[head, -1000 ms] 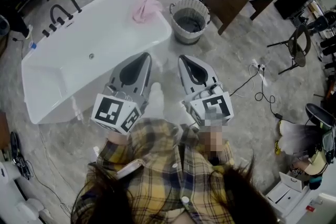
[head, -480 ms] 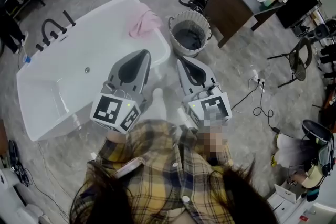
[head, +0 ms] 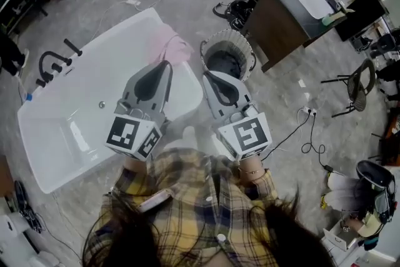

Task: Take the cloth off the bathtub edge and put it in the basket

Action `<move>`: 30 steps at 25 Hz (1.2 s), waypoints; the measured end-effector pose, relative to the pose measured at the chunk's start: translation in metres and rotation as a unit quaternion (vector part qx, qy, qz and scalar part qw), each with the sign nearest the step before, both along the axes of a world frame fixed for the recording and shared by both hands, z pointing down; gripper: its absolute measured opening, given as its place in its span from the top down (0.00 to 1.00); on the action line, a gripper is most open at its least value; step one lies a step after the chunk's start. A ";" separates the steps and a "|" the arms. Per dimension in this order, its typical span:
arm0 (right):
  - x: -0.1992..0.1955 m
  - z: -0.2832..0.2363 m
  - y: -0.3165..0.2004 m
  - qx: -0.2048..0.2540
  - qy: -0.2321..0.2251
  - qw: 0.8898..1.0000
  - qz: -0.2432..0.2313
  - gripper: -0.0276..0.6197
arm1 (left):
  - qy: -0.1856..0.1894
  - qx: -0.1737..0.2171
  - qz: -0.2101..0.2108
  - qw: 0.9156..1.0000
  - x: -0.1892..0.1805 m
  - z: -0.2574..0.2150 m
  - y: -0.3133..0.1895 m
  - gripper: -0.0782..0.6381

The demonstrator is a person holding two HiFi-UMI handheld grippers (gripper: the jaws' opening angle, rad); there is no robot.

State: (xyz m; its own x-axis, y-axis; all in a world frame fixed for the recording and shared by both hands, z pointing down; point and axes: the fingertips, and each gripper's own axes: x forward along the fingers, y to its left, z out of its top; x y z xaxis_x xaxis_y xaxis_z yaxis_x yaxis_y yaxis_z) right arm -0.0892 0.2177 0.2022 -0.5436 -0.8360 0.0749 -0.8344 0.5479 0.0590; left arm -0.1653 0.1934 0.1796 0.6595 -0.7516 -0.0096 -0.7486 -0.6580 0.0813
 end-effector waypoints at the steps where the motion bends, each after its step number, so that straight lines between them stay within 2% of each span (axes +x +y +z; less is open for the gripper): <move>1: 0.001 0.001 -0.011 -0.004 -0.003 1.000 -0.002 0.93 | -0.001 -0.003 0.001 1.000 0.002 0.001 -0.010 0.86; 10: 0.007 0.013 -0.079 -0.030 -0.023 0.999 0.005 0.93 | -0.015 -0.023 0.011 1.000 0.006 0.014 -0.071 0.86; 15: 0.014 0.021 -0.108 -0.055 -0.011 0.998 0.025 0.93 | -0.016 -0.027 0.000 1.000 0.001 0.018 -0.097 0.86; 18: 0.012 0.022 -0.126 -0.039 -0.001 0.999 0.000 0.93 | -0.019 -0.025 -0.015 0.999 0.000 0.021 -0.111 0.86; 24: 0.010 0.019 -0.175 -0.027 0.005 0.998 -0.057 0.93 | -0.021 -0.032 -0.075 0.996 -0.005 0.029 -0.147 0.86; 30: 0.012 0.030 -0.230 -0.042 0.011 0.988 -0.147 0.93 | -0.017 -0.057 -0.183 0.981 -0.007 0.035 -0.185 0.86</move>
